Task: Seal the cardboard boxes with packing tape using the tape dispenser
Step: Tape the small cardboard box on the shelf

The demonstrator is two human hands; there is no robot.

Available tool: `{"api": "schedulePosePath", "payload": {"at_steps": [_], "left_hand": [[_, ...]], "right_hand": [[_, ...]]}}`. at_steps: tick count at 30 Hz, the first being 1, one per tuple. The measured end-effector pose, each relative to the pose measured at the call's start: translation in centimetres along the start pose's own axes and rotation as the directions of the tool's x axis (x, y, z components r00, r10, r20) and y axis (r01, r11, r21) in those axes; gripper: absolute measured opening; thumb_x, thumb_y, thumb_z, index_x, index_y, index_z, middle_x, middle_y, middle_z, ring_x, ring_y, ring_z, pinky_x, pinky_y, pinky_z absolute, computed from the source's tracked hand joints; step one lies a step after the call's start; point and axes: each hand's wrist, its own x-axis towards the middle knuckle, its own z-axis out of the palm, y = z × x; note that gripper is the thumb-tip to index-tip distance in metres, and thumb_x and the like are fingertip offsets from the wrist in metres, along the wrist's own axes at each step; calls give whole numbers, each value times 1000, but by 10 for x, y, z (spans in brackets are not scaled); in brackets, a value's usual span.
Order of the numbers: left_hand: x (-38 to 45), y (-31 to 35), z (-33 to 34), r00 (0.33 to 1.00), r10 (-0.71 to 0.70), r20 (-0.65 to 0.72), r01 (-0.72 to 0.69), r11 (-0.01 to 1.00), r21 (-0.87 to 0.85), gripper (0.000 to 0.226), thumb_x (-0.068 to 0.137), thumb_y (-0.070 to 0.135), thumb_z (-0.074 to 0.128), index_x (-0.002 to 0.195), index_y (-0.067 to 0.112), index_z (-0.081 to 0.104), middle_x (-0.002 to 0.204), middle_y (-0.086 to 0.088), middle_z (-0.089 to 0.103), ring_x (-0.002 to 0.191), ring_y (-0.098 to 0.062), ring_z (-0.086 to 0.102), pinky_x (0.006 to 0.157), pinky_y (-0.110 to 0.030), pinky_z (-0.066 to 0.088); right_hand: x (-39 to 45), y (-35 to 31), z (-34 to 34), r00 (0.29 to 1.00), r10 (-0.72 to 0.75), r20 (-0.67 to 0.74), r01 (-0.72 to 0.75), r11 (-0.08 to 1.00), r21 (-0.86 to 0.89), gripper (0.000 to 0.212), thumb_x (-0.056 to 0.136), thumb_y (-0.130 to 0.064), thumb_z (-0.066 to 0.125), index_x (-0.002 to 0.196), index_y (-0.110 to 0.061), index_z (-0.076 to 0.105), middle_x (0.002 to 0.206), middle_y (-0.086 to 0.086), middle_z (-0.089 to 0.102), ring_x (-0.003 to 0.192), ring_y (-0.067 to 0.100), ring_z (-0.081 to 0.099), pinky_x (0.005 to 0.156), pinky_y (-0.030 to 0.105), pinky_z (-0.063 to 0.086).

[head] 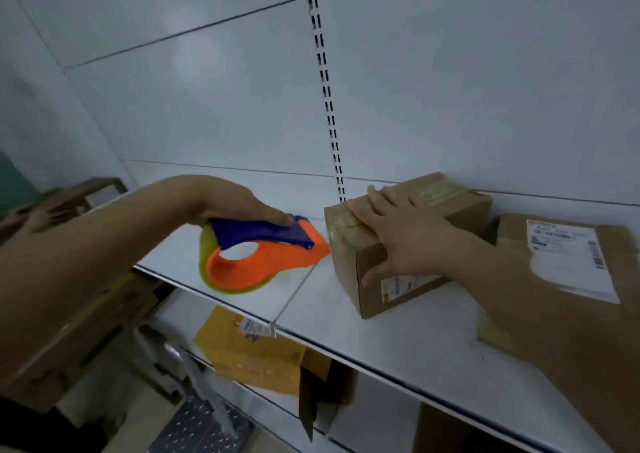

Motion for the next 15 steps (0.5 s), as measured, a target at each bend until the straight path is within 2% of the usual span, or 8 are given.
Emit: {"api": "schedulePosePath", "payload": {"at_steps": [1, 3, 6, 10, 12, 13, 15], "left_hand": [[-11, -7, -5, 999, 39, -22, -41, 993, -114, 55, 79, 66, 67, 74, 11, 64, 54, -1, 64, 44, -13, 56, 49, -23, 41], [-27, -30, -12, 996, 75, -47, -80, 987, -140, 64, 70, 74, 64, 76, 11, 69, 61, 0, 71, 51, -13, 65, 54, -24, 46], [-37, -48, 5, 980, 180, -85, -195, 958, -211, 93, 46, 96, 58, 86, 14, 71, 74, 0, 75, 64, -14, 72, 57, -21, 51], [-42, -64, 54, 911, 258, -322, -387, 805, -450, 75, 63, 88, 58, 83, 16, 67, 68, 5, 73, 59, -9, 69, 52, -13, 46], [-45, -63, 78, 852, 266, -451, -494, 694, -524, 88, 48, 96, 59, 80, 14, 65, 66, 4, 72, 56, -7, 65, 52, -14, 46], [-46, -61, 88, 821, 264, -506, -543, 635, -549, 93, 42, 99, 57, 77, 13, 63, 62, 4, 69, 53, -4, 62, 51, -14, 44], [-48, -57, 106, 761, 258, -596, -628, 522, -577, 91, 44, 99, 55, 73, 13, 61, 59, 5, 66, 51, -1, 57, 50, -13, 41]], "right_hand": [[2, 0, -1, 1000, -1, 5, 1, 1000, 4, 125, 66, -84, 57, 155, -29, -11, 163, 10, -15, 150, 31, -9, 120, 56, 7], [3, -2, -3, 1000, -1, 16, 0, 1000, 21, 125, 66, -84, 58, 155, -29, -11, 163, 9, -15, 150, 30, -10, 120, 56, 6], [0, -2, -2, 1000, 9, -20, -9, 1000, 26, 125, 65, -84, 58, 156, -30, -8, 164, 8, -12, 151, 27, -9, 120, 53, 6], [-10, -7, -5, 997, -25, -73, 31, 996, 84, 121, 60, -88, 53, 156, -33, 4, 165, 2, 0, 151, 20, -3, 121, 48, 7], [-19, -12, -17, 993, -40, -113, 73, 950, 303, 116, 54, -91, 47, 153, -37, 21, 164, -5, 12, 151, 12, 5, 122, 43, 11], [-24, -15, -22, 989, -25, -149, 88, 894, 438, 114, 53, -95, 43, 151, -39, 29, 162, -8, 20, 149, 9, 12, 120, 37, 15], [-31, -24, -25, 972, 21, -236, 141, 750, 647, 108, 56, -100, 31, 146, -41, 38, 154, -14, 37, 141, 2, 30, 114, 28, 24]]}}
